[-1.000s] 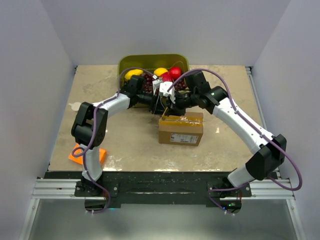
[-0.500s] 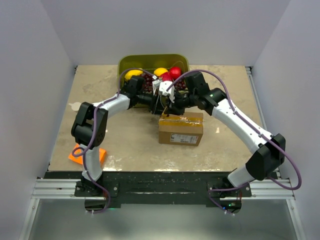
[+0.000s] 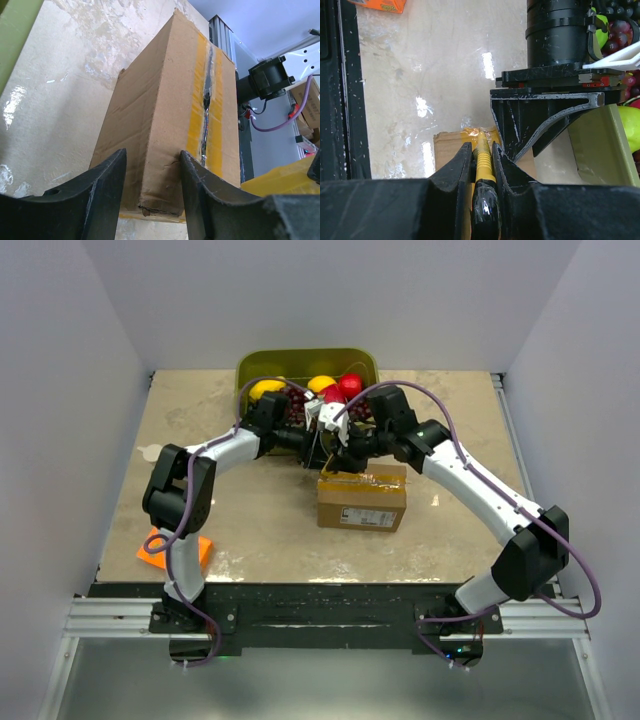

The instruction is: Unpack the express box

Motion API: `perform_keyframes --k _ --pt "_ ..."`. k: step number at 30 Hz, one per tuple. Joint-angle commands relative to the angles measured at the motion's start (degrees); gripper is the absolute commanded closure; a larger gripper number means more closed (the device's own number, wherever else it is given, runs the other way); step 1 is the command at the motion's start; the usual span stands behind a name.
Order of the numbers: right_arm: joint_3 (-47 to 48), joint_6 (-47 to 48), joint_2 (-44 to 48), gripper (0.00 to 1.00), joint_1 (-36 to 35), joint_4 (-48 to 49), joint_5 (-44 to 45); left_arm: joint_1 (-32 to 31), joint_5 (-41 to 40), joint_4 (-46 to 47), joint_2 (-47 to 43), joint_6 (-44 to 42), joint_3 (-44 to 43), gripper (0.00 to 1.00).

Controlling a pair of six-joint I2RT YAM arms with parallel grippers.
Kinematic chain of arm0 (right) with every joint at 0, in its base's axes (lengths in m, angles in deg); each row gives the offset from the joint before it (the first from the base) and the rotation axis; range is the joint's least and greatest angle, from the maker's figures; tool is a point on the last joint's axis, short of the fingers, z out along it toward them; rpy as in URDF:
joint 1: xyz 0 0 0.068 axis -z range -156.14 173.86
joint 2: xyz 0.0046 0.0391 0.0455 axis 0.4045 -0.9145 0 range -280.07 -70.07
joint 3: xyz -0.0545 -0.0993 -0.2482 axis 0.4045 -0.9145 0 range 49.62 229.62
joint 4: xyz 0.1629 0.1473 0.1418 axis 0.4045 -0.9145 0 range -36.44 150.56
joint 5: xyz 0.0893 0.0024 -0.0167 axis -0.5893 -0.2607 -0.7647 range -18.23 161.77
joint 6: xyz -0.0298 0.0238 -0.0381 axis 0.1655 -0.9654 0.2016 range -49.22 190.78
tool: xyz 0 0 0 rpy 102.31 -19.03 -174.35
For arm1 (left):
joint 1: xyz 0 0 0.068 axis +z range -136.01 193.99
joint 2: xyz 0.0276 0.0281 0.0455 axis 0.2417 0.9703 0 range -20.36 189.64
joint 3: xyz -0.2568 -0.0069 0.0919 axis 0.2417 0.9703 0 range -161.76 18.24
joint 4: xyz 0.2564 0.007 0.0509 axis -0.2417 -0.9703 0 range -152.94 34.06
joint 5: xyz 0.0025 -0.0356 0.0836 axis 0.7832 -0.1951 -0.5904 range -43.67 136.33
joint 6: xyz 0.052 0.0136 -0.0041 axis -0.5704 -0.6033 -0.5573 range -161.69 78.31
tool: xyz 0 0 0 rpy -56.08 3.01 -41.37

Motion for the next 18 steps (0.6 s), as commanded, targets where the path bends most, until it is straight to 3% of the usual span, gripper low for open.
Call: perform_keyframes --k 1,18 --pt "-0.24 -1.67 1.02 1.0 -0.19 3.28 -1.8 -0.24 -5.18 -1.04 1.32 -0.38 1.82 0.49" --pt "-0.86 0.17 0.14 1.0 -0.19 2.32 -1.89 -0.24 -5.35 -1.13 1.32 -0.55 1.91 0.5"
